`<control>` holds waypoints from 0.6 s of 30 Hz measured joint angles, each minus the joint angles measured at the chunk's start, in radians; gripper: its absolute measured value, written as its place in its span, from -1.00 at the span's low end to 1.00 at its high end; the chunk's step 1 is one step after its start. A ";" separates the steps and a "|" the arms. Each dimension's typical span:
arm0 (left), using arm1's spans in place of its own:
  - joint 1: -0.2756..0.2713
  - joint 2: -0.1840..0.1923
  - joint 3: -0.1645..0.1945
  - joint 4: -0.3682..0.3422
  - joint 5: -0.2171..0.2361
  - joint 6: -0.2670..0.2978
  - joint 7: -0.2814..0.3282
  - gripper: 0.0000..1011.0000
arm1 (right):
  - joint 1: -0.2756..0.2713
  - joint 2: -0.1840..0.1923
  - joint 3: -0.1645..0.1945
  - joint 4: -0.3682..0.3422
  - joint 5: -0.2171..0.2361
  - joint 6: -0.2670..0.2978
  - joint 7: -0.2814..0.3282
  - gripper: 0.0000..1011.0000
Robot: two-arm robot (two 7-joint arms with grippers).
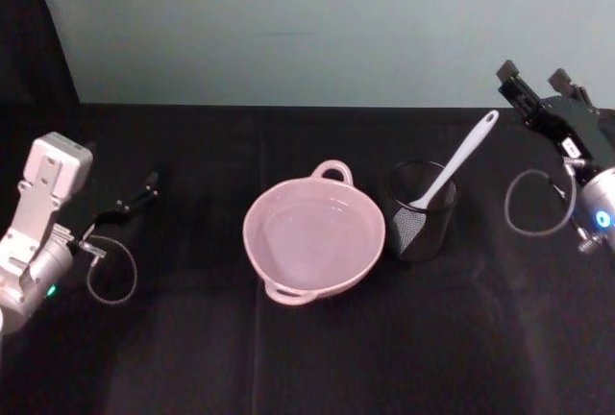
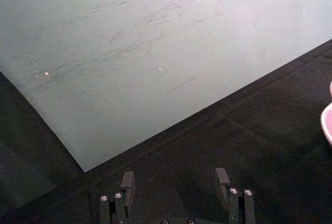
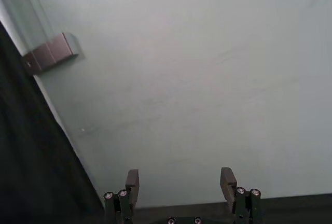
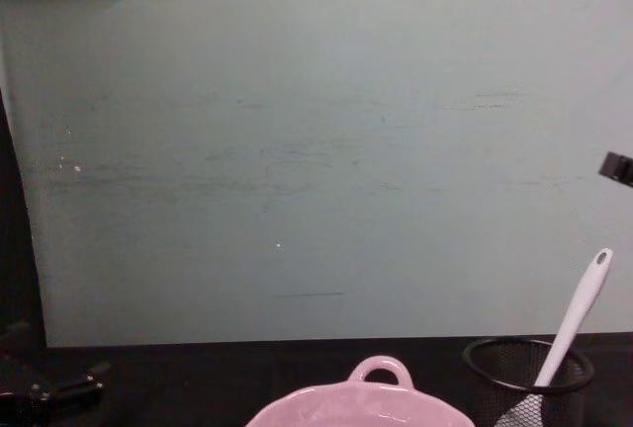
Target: Use the one hand to pick up the spoon and stir the clear water in the bowl.
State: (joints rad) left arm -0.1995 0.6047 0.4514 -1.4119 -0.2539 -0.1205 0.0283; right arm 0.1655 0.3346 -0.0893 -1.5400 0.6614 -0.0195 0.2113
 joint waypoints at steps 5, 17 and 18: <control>0.000 0.000 0.000 0.000 0.000 0.000 0.000 1.00 | -0.029 0.032 0.002 -0.015 -0.042 0.028 -0.010 0.98; 0.000 0.000 0.000 0.000 0.000 0.000 0.000 1.00 | -0.100 0.066 0.001 -0.024 -0.119 0.090 -0.017 0.98; 0.000 0.000 0.000 0.000 0.000 0.000 0.000 1.00 | -0.100 0.066 0.000 -0.020 -0.124 0.095 -0.019 0.98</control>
State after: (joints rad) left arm -0.1995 0.6047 0.4514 -1.4119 -0.2539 -0.1205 0.0283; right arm 0.0654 0.4009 -0.0892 -1.5605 0.5374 0.0752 0.1920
